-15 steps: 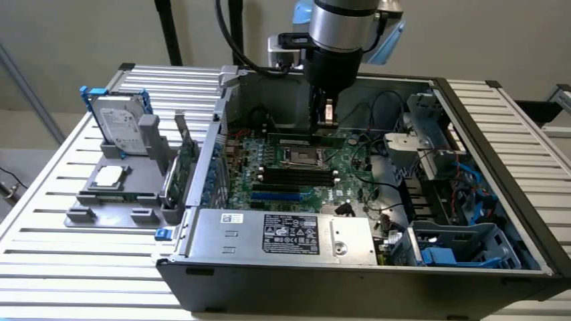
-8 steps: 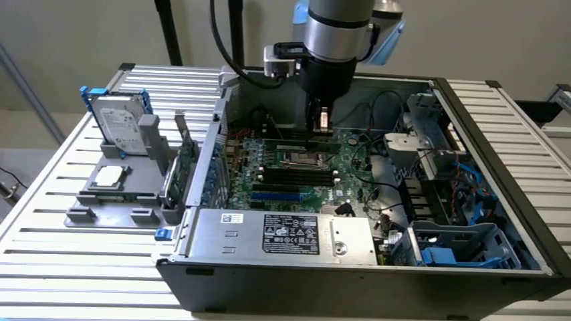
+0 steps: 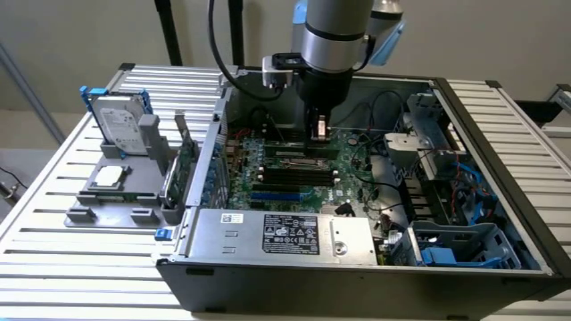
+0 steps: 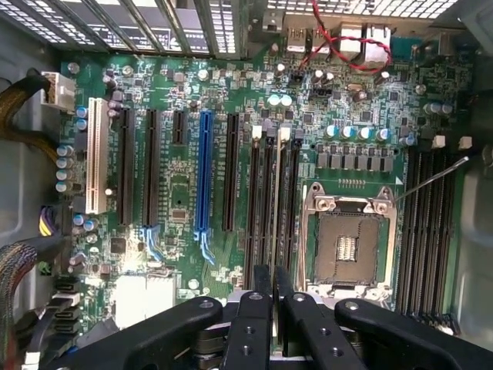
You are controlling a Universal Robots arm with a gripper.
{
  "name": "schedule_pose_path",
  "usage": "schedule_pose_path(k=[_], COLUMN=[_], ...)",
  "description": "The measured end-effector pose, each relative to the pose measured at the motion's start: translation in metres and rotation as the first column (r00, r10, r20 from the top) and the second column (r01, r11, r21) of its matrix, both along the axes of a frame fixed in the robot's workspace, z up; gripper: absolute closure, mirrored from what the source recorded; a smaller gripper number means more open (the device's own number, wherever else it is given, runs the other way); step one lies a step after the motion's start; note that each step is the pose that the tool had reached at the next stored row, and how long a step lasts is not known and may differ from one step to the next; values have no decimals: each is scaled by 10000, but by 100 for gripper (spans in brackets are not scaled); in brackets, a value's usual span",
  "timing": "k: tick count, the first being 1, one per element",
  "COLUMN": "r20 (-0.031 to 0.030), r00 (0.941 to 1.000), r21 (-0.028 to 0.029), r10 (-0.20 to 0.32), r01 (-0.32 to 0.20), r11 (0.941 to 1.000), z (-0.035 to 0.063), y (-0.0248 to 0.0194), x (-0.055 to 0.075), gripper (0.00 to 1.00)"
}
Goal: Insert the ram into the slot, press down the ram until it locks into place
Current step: 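Insert the ram into the slot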
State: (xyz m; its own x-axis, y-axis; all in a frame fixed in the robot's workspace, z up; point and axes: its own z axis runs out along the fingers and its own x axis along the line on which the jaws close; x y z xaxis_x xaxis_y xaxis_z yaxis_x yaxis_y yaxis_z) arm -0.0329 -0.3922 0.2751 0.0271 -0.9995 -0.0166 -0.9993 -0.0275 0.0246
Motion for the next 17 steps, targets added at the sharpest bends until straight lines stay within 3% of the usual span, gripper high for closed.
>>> schedule_pose_path(k=[10,17], r20=[16,26], r00=[10000,10000], r21=[-38,-150], r10=[-1,-19], r01=[1,19], r11=[10000,9999], z=[-172,-247], y=[-14,-32], x=[0,0], gripper=[87,87])
